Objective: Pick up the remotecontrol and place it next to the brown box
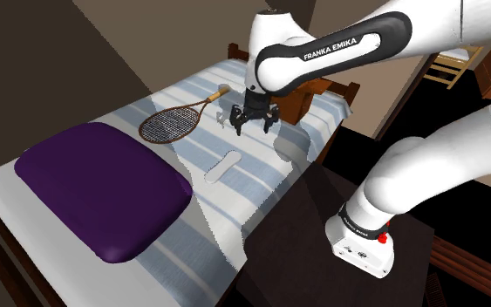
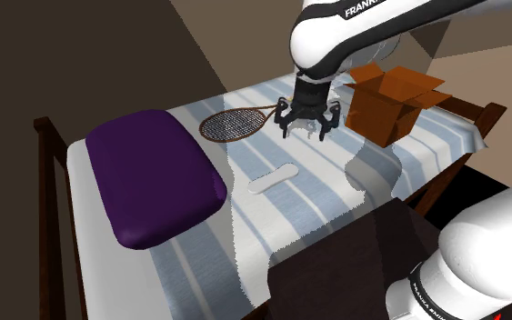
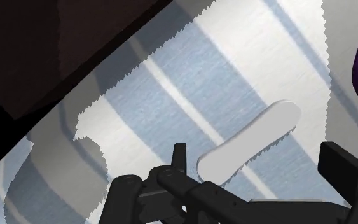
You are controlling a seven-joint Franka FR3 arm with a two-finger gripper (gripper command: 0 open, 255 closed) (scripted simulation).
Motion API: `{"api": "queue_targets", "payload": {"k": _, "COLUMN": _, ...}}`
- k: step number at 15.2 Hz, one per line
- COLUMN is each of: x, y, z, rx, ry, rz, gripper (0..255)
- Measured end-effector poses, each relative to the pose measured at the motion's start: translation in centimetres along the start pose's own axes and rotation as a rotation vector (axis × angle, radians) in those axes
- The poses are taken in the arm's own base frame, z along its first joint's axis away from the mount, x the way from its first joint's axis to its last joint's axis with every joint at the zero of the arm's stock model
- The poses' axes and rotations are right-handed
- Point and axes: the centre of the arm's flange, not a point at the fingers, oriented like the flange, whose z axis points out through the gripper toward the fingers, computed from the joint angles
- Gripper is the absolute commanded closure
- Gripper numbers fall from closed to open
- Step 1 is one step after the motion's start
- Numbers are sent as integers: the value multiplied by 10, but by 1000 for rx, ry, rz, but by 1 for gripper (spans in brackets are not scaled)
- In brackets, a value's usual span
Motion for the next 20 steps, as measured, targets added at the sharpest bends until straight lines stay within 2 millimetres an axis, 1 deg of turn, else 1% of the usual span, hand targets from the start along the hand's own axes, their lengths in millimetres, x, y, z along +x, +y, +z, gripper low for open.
{"api": "queue_targets", "payload": {"k": 1, "x": 3, "y": -7, "z": 15, "rx": -3, "ry": -1, "rz": 37, "gripper": 0}}
{"api": "queue_targets", "payload": {"k": 4, "x": 19, "y": -23, "z": 48, "rx": -9, "ry": 0, "rz": 152, "gripper": 0}}
{"api": "queue_targets", "payload": {"k": 9, "x": 42, "y": -45, "z": 100, "rx": -22, "ry": -1, "rz": 344, "gripper": 0}}
{"api": "queue_targets", "payload": {"k": 10, "x": 49, "y": -47, "z": 112, "rx": -23, "ry": -1, "rz": 383, "gripper": 0}}
{"api": "queue_targets", "payload": {"k": 11, "x": 55, "y": -56, "z": 125, "rx": -25, "ry": -2, "rz": 418, "gripper": 0}}
{"api": "queue_targets", "payload": {"k": 13, "x": 67, "y": -60, "z": 151, "rx": -29, "ry": -3, "rz": 497, "gripper": 0}}
{"api": "queue_targets", "payload": {"k": 14, "x": 73, "y": -63, "z": 159, "rx": -32, "ry": -4, "rz": 537, "gripper": 0}}
{"api": "queue_targets", "payload": {"k": 16, "x": 86, "y": -69, "z": 183, "rx": -36, "ry": -4, "rz": 613, "gripper": 0}}
{"api": "queue_targets", "payload": {"k": 19, "x": 106, "y": -72, "z": 220, "rx": -44, "ry": -5, "rz": 729, "gripper": 0}}
{"api": "queue_targets", "payload": {"k": 20, "x": 110, "y": -72, "z": 227, "rx": -46, "ry": -5, "rz": 756, "gripper": 0}}
